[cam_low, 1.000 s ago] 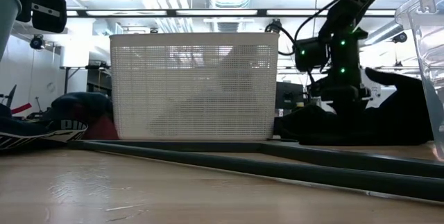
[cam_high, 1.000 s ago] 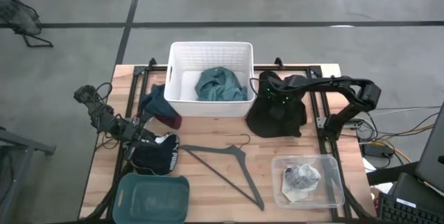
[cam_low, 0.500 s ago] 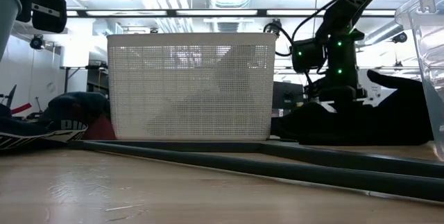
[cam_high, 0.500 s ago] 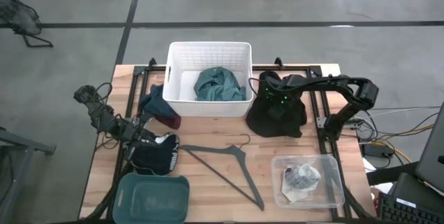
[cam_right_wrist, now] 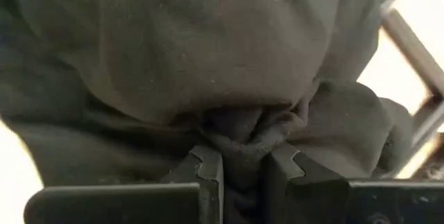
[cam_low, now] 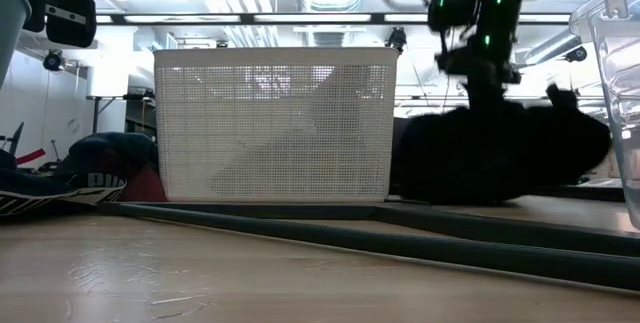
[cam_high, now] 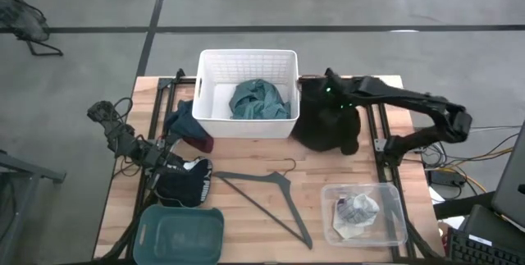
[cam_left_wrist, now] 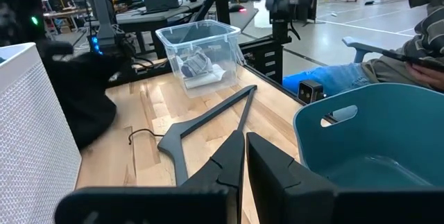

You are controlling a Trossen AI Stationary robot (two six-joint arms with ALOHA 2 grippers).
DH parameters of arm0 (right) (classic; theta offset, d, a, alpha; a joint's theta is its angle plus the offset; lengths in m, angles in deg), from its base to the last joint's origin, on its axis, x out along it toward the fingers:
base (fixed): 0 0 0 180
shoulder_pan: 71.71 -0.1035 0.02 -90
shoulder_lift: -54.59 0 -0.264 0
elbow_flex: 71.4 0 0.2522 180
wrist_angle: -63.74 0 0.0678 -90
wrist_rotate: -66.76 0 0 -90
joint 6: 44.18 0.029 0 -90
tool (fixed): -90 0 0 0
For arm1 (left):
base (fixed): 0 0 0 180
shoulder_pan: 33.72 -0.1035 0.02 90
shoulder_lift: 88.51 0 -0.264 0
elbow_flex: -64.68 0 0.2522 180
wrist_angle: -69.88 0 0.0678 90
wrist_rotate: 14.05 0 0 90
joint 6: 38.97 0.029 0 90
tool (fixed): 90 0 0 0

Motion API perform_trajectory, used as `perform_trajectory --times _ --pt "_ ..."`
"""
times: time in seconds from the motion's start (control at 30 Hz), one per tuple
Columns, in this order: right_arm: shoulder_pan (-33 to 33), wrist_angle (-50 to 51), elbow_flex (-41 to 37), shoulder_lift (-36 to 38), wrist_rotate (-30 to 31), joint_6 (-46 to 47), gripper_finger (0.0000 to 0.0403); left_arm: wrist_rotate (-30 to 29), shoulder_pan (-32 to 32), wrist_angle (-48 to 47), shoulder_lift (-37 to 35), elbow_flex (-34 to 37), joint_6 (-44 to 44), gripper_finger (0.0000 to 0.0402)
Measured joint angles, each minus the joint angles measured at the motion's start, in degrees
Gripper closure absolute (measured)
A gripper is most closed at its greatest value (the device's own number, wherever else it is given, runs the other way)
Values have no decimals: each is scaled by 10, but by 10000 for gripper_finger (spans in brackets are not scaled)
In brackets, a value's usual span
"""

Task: Pick & Place Cloths
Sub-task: Put the black shirt into the white laundry bin

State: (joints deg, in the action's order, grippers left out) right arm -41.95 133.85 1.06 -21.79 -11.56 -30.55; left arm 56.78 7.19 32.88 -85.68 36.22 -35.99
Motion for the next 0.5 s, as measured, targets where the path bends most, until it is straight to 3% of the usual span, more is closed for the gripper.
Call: perform_trajectory --times 0.27,0.5 --pt "-1 3 128 76 3 7 362 0 0 0 0 0 0 378" --pt "-21 -2 259 75 15 7 362 0 0 0 0 0 0 378"
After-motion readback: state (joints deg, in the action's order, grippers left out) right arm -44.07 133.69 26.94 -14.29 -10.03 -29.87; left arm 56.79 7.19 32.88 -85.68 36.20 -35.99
